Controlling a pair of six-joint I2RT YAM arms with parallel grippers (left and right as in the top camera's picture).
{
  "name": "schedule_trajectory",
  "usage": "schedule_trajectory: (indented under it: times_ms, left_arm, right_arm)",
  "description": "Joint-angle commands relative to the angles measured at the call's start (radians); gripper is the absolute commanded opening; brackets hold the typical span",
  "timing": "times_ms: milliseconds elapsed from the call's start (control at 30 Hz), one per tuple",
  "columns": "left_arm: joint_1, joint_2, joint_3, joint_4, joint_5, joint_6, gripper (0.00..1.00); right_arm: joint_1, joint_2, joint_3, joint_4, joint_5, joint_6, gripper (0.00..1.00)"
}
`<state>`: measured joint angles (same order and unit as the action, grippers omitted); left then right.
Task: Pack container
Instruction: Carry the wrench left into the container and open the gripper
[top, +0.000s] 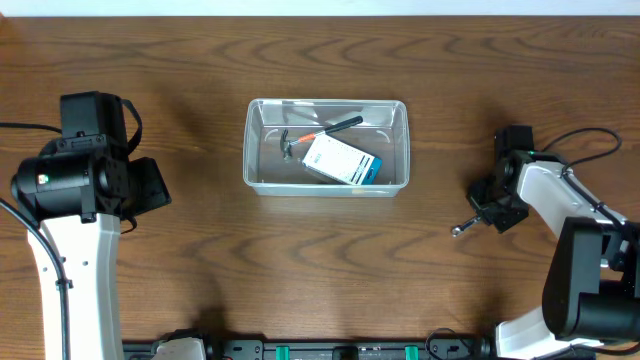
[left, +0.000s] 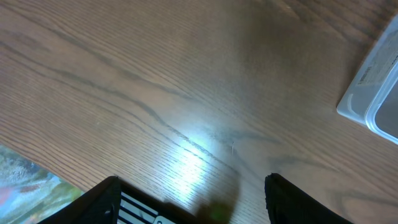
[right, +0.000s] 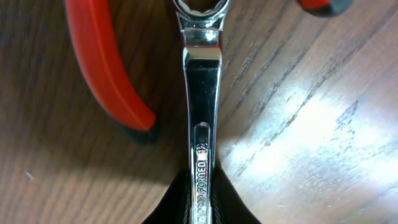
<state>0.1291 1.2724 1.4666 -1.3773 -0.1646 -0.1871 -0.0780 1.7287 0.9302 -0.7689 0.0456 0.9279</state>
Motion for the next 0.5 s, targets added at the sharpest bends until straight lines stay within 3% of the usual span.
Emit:
schedule_trajectory:
  times_ms: [0,267,467]
  left_arm:
    - [0.004,-0.001,0.006,-0.002,-0.004,-0.013,0.67]
    - [0.004,-0.001,0.006,-0.002,-0.004,-0.013,0.67]
    - [0.004,-0.001,0.006,-0.002,-0.004,-0.013,0.67]
  right_arm:
    - [0.034,0.022,0.068,-0.040,0.010,-0.174,0.01]
    - [0.230,-0.001,0.514,-0.236,0.026,-0.624,0.01]
    - [0.390,-0.001,0.752,-0.252,-0.051,-1.003,0.01]
